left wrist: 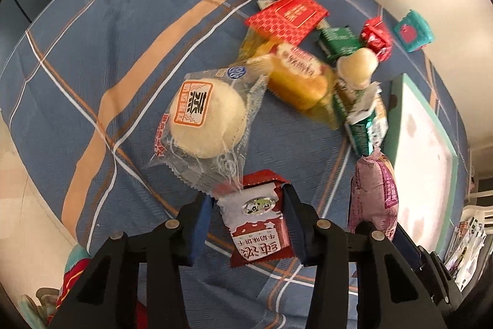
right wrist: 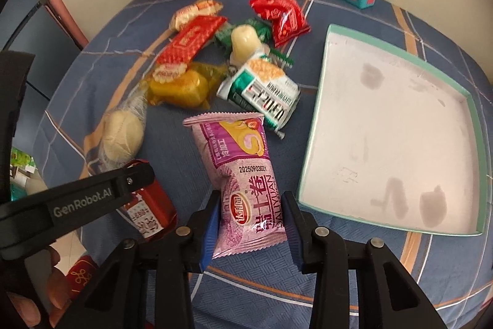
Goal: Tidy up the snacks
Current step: 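Grasp the pink pastry bag with the right tool while the left tool grasps the red-white milk biscuit pack, then carry both packs over the white tray and open both tools to drop them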
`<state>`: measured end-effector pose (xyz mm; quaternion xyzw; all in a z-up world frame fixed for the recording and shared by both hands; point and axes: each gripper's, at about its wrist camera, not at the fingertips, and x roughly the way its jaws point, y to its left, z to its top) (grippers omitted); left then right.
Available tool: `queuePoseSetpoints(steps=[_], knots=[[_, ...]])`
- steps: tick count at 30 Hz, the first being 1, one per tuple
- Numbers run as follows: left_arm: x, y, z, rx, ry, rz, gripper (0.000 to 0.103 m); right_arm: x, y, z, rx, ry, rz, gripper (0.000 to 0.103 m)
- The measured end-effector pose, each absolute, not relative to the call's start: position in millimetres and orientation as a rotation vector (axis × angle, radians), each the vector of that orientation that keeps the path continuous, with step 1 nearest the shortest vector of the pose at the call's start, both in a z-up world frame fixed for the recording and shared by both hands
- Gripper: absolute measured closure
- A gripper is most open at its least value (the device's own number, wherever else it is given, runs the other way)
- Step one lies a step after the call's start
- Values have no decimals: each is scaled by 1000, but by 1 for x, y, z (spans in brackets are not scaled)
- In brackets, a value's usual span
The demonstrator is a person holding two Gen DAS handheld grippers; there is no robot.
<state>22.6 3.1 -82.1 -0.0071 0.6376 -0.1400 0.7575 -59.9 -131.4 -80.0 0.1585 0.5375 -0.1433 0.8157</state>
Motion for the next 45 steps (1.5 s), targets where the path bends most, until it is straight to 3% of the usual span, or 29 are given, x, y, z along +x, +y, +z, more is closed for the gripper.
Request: queuePoseSetpoints(steps=[14, 25, 45], knots=[[12, -5, -44, -1, 1268, -413, 57, -91, -174, -48, 437, 1041, -409, 62], [-3, -81, -16, 129, 1172, -575, 56, -132, -255, -46, 555, 1011, -707, 62], [2, -215, -44, 286, 1045, -739, 56, -131, -314, -68, 574, 953, -925, 62]])
